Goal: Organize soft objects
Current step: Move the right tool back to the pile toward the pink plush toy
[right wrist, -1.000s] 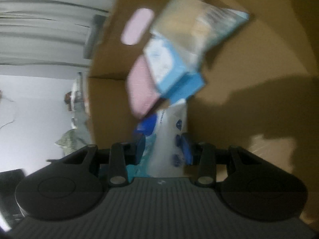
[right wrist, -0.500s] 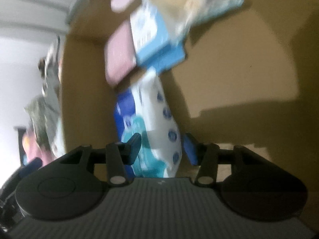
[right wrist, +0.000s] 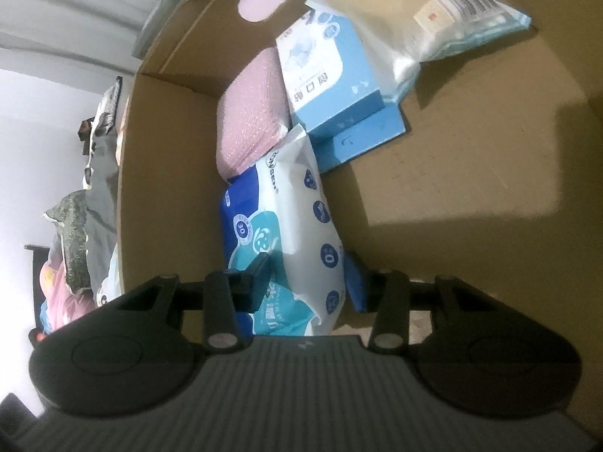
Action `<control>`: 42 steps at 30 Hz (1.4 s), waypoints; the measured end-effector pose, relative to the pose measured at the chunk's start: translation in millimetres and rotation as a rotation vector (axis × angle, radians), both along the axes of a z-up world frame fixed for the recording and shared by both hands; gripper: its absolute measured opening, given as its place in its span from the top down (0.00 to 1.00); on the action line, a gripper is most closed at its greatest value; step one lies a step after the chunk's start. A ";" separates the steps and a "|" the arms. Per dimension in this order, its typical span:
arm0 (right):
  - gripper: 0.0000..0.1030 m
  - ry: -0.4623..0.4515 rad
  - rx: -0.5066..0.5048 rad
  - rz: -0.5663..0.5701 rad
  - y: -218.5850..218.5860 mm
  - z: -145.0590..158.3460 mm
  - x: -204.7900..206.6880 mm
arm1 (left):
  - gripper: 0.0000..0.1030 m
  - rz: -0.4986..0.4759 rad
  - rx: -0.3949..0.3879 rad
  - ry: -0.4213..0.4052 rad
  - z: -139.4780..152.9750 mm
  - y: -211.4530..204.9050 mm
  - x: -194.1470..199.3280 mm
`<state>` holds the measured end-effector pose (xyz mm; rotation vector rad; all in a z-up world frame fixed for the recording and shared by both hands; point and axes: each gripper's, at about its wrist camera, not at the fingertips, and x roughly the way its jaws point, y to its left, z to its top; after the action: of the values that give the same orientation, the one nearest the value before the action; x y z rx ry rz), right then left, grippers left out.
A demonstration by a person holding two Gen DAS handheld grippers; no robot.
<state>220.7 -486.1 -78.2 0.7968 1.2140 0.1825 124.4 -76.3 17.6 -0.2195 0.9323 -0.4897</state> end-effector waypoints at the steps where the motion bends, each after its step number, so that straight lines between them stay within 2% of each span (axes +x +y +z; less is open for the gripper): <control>1: 0.59 -0.007 0.005 -0.003 -0.8 -1.3 -0.8 | 0.24 0.005 -0.009 0.000 -2.8 3.7 -3.0; 5: 0.57 0.004 0.024 -0.036 -6.1 0.0 -6.5 | 0.23 0.017 -0.009 -0.035 -4.3 15.1 -12.5; 7: 0.51 -0.006 0.019 -0.050 -8.1 9.1 -10.2 | 0.21 0.027 0.010 -0.073 -2.2 20.8 -19.2; 10: 0.37 -0.067 -0.004 -0.071 -11.6 33.0 -18.4 | 0.20 0.058 0.052 -0.127 1.1 30.9 -29.2; 14: 0.36 -0.182 -0.076 -0.084 -7.5 70.6 -34.8 | 0.19 0.119 0.084 -0.158 1.0 48.8 -41.1; 17: 0.34 -0.271 -0.072 -0.078 6.3 96.0 -48.1 | 0.19 0.176 0.112 -0.183 0.5 63.3 -46.8; 22: 0.31 -0.377 0.035 0.009 52.8 118.5 -59.6 | 0.19 0.254 0.167 -0.203 -2.8 84.0 -51.9; 25: 0.31 -0.379 0.105 0.084 91.3 118.8 -59.9 | 0.20 0.289 0.170 -0.201 -6.5 96.4 -55.5; 29: 0.31 -0.376 0.172 0.170 136.2 117.2 -59.8 | 0.22 0.318 0.218 -0.221 -11.1 104.4 -63.0; 36: 0.31 -0.350 0.190 0.312 211.1 111.0 -57.5 | 0.27 0.348 0.299 -0.245 -19.7 113.3 -72.1; 42: 0.31 -0.334 0.180 0.437 273.8 115.9 -38.4 | 0.32 0.416 0.260 -0.253 -20.2 129.9 -57.9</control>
<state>182.4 -212.4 37.7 0.6144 1.0462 0.7620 66.5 53.6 -2.6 -0.1073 0.6691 -0.0082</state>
